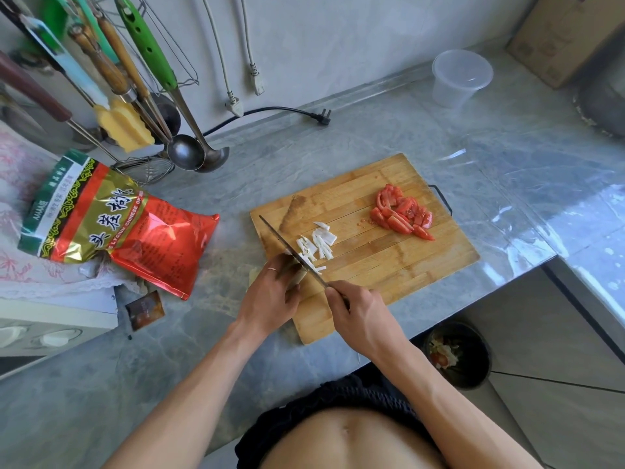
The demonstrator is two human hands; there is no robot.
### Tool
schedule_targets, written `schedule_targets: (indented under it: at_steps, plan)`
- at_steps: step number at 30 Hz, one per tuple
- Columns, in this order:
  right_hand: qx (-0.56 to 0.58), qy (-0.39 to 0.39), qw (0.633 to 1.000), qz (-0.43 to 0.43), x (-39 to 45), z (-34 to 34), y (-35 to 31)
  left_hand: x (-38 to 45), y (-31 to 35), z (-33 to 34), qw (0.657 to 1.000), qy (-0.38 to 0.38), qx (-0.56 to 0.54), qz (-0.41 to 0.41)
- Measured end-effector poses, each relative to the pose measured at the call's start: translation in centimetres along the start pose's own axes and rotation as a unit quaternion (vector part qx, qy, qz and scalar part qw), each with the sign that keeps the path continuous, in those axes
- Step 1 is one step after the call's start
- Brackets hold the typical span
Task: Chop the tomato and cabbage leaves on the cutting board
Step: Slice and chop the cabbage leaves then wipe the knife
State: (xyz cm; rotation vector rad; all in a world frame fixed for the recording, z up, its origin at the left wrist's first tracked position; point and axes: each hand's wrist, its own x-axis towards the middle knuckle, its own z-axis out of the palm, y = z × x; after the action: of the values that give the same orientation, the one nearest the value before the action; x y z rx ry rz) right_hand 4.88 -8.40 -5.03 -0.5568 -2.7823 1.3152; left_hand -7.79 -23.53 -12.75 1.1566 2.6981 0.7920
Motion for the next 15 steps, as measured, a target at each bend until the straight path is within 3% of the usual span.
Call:
schedule_targets:
  at_steps: [8, 15]
  plan:
    - [-0.043, 0.011, 0.999, 0.014, 0.4, 1.4, -0.2, 0.0, 0.2, -0.3, 1.000, 0.004, -0.023, -0.010]
    - [0.032, 0.054, 0.997, 0.049, 0.8, 1.4, -0.2, 0.1, -0.2, -0.1, 0.999, 0.003, -0.047, -0.017]
